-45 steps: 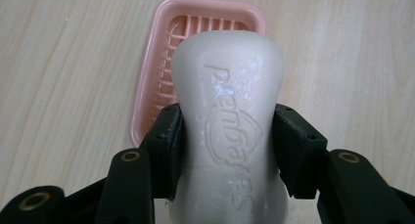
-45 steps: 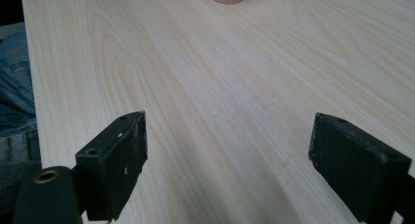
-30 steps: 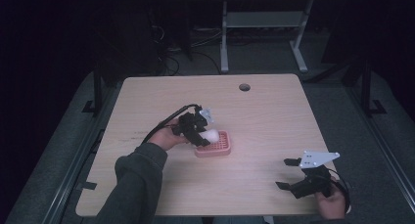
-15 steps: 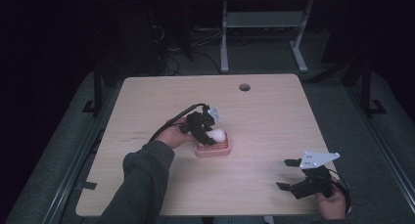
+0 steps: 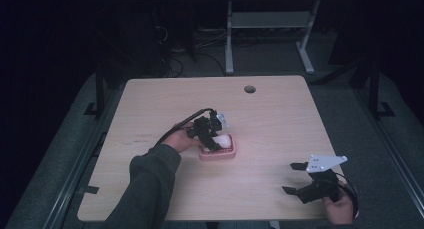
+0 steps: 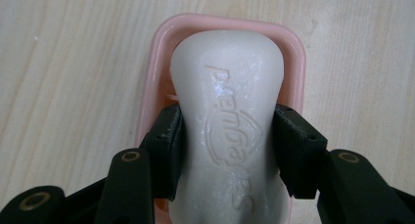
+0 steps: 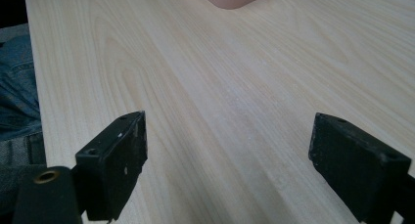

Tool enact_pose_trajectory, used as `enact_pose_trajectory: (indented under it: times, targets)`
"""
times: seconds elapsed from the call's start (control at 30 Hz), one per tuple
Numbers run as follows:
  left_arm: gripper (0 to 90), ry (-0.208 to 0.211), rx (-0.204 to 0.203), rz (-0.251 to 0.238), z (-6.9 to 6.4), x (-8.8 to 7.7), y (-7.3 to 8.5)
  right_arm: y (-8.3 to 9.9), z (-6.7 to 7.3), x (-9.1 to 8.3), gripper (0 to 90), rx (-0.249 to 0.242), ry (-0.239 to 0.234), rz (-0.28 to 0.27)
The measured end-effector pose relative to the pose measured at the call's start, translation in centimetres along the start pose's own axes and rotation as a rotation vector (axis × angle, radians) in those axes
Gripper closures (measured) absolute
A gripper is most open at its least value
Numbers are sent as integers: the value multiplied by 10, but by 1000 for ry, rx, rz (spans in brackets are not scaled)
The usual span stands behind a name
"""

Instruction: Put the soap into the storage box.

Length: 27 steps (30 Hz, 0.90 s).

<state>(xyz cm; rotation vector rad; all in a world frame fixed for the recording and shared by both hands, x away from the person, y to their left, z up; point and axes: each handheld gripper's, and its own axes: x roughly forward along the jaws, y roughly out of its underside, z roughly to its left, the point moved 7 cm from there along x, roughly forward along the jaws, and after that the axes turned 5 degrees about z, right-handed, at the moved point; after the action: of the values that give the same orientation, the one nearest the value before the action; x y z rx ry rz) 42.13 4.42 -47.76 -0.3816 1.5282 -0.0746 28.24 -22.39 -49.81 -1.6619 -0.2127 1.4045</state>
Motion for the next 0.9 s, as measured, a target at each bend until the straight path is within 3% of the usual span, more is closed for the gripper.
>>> enact_pose_trajectory:
  times: [0.9]
  targets:
    - [494, -3, 3, 24, 2, 12, -2, 0, -1, -1, 141, -9, 1, -5]
